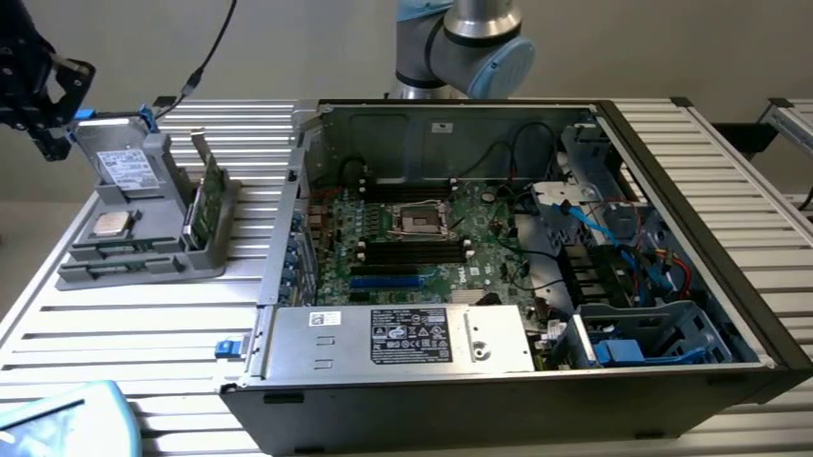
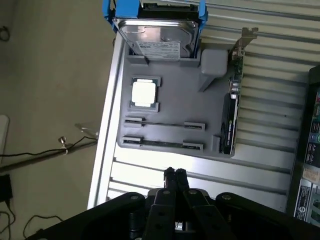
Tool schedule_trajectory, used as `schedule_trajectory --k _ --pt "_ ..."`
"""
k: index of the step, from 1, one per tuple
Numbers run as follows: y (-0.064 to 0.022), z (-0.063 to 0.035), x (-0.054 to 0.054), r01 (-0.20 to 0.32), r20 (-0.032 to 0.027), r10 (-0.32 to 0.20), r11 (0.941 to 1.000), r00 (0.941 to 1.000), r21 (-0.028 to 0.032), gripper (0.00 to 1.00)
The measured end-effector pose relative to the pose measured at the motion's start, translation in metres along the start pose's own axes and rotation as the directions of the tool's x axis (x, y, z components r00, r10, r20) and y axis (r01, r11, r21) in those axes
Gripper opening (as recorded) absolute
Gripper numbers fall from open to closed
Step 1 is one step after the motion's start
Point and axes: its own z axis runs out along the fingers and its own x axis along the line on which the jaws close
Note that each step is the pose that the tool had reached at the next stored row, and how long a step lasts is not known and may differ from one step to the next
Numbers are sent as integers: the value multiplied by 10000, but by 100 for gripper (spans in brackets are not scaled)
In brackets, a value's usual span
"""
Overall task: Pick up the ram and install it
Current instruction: 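Pick up the ram and move it above insertion slot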
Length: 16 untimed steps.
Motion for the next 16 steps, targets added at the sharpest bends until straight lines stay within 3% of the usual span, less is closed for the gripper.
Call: schedule_trajectory --k 4,8,12,16 --pt "0 4 0 733 -39 -733 9973 9973 -39 11" --pt "-2 8 -1 1458 -106 -1458 9893 9893 0 11" --pt "-2 12 -1 2159 -177 -2158 9764 9763 46 11" --pt "-2 15 -1 2866 -247 -2863 9580 9578 91 11"
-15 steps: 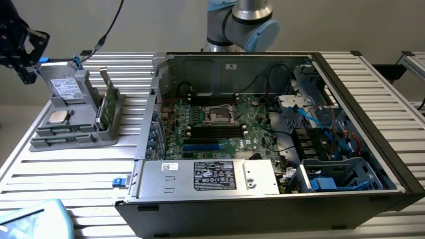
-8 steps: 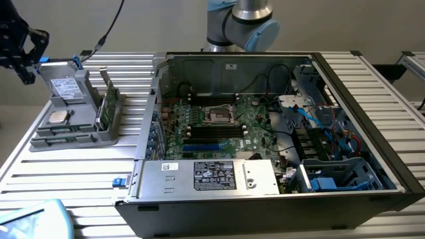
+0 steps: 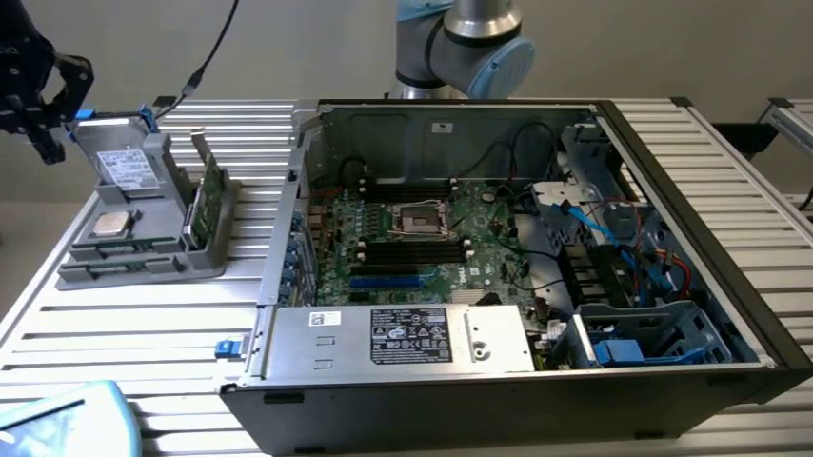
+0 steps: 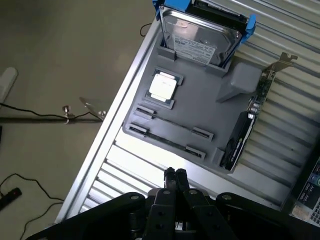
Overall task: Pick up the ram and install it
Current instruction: 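Pick up the ram and move it above insertion slot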
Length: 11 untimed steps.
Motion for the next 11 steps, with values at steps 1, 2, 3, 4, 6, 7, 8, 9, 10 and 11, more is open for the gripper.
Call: schedule_trajectory --k 1,2,3,4,6,7,8,9,10,11 --pt "0 1 0 185 -12 -185 9998 9998 18 11" --pt "0 1 0 364 -23 -363 9993 9993 37 11" --pt "0 2 0 541 -29 -541 9985 9985 58 11" --pt "0 3 0 726 -27 -726 9973 9974 85 11" --pt "0 4 0 1085 9 -1085 9940 9941 160 11" --pt "0 4 -1 1268 35 -1269 9917 9919 205 11" --pt "0 5 -1 1452 58 -1454 9891 9894 248 11" --pt "0 5 -1 1631 80 -1634 9862 9865 291 11" --pt "0 6 0 1801 101 -1806 9831 9835 332 11" --pt "0 6 -1 1990 120 -1995 9793 9798 377 11"
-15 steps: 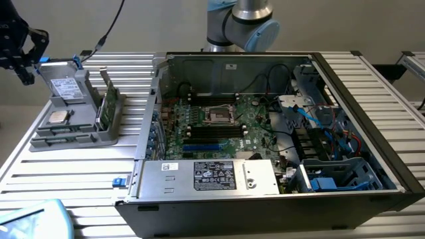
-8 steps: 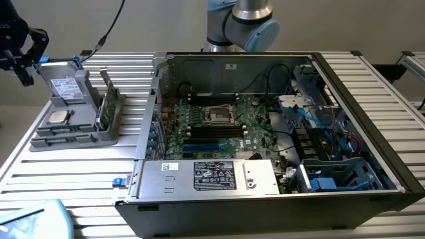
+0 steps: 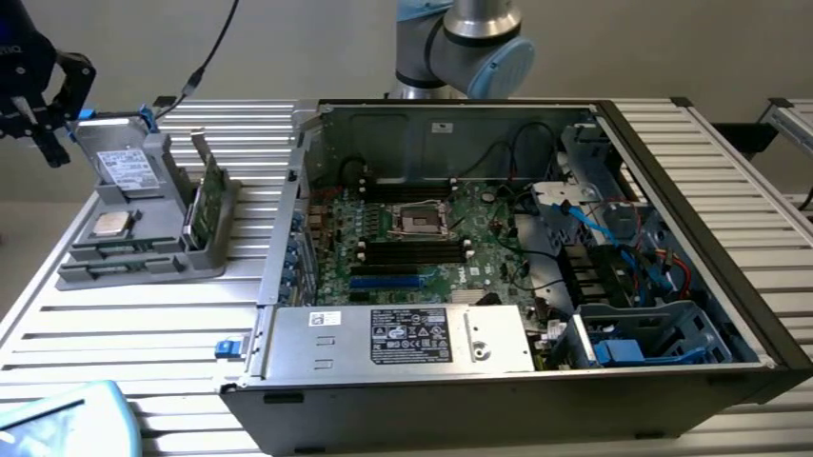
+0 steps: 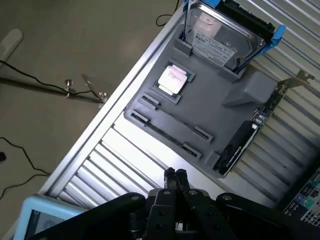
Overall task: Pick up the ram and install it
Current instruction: 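Pick up the ram and move it above insertion slot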
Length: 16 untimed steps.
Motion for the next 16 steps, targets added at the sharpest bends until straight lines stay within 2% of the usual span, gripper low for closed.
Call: schedule_trajectory --k 3,8,12,16 --pt "-1 3 -1 548 36 -548 9985 9985 91 11" --pt "-1 12 0 1443 -17 -1443 9894 9895 147 11" --pt "-2 18 -1 2148 -67 -2148 9765 9766 184 11" --pt "-2 25 -1 2858 -120 -2856 9581 9583 217 11"
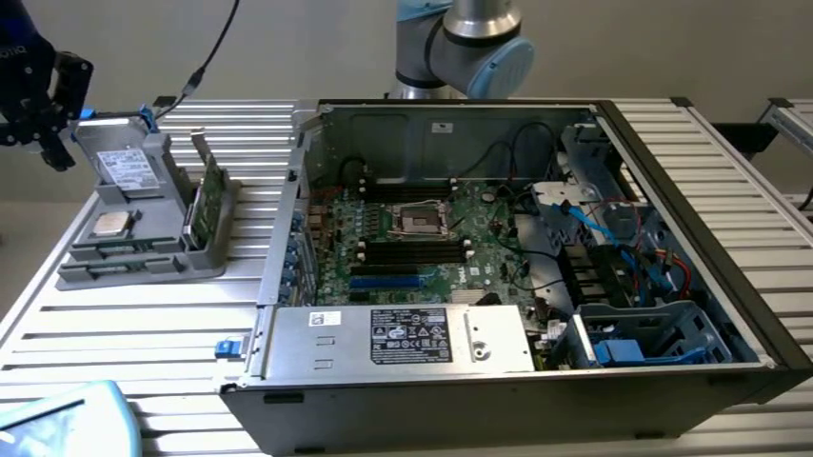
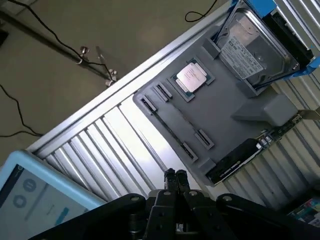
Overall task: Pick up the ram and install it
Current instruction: 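Pick up the ram and move it above insertion slot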
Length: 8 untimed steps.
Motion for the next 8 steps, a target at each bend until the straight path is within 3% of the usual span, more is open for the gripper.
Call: schedule_trajectory --k 4,8 --pt "-1 7 0 724 -40 -723 9974 9974 39 11" --pt "-1 16 -1 1625 -94 -1625 9867 9867 81 11"
